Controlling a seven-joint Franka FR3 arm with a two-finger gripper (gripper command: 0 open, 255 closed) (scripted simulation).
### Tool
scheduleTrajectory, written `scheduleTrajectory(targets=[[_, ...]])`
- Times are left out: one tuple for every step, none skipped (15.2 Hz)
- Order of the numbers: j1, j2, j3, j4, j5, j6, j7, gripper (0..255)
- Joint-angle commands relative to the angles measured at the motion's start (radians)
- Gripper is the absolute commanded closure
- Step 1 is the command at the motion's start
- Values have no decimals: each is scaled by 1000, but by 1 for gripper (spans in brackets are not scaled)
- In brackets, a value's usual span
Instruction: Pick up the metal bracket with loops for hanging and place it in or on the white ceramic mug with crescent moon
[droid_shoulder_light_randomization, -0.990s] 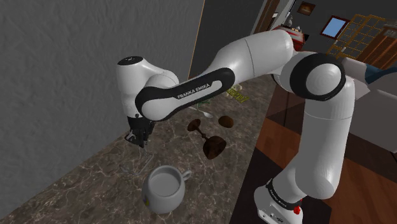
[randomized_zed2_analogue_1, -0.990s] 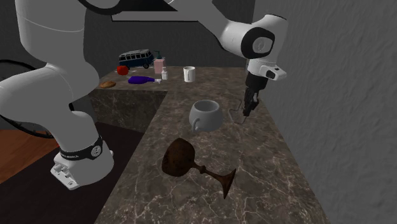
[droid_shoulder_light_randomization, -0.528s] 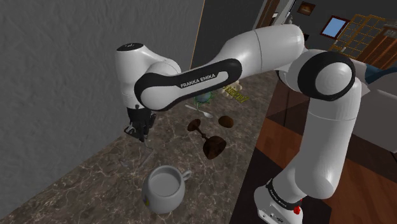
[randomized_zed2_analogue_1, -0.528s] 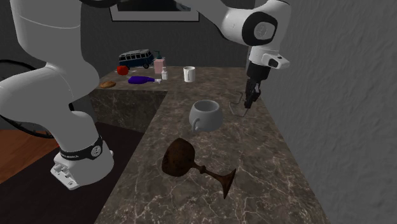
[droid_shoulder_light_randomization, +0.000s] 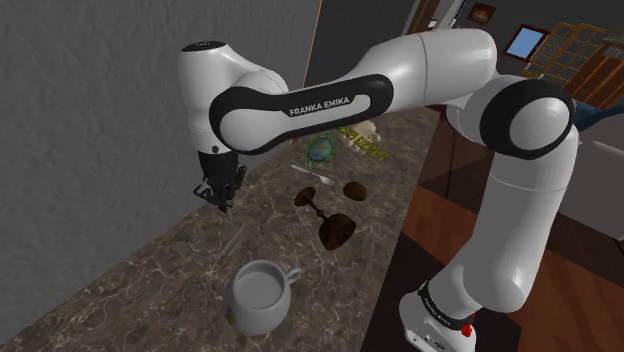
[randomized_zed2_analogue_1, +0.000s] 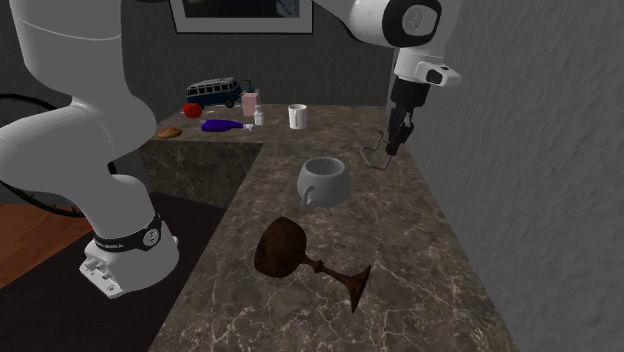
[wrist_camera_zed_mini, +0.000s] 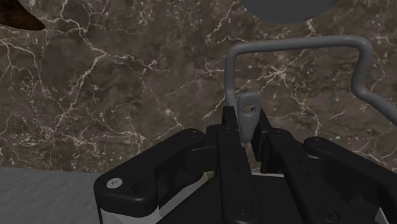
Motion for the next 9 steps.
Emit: scheduleTrajectory(targets=[[0, -5, 2, 20, 4, -25, -3, 255], [0, -9, 4, 29, 7, -36, -5, 255], [0, -13, 5, 37, 10, -48, -6, 255], [0, -17, 6, 46, 12, -60, -8, 255], [0, -20, 7, 56, 15, -72, -9, 255], [0, -23, 9, 65, 17, -84, -10, 255], [0, -24, 9, 69, 18, -89, -11, 255], [-19, -71, 19, 13, 42, -72, -17, 255], [-36, -118, 28, -41, 67, -57, -24, 255]])
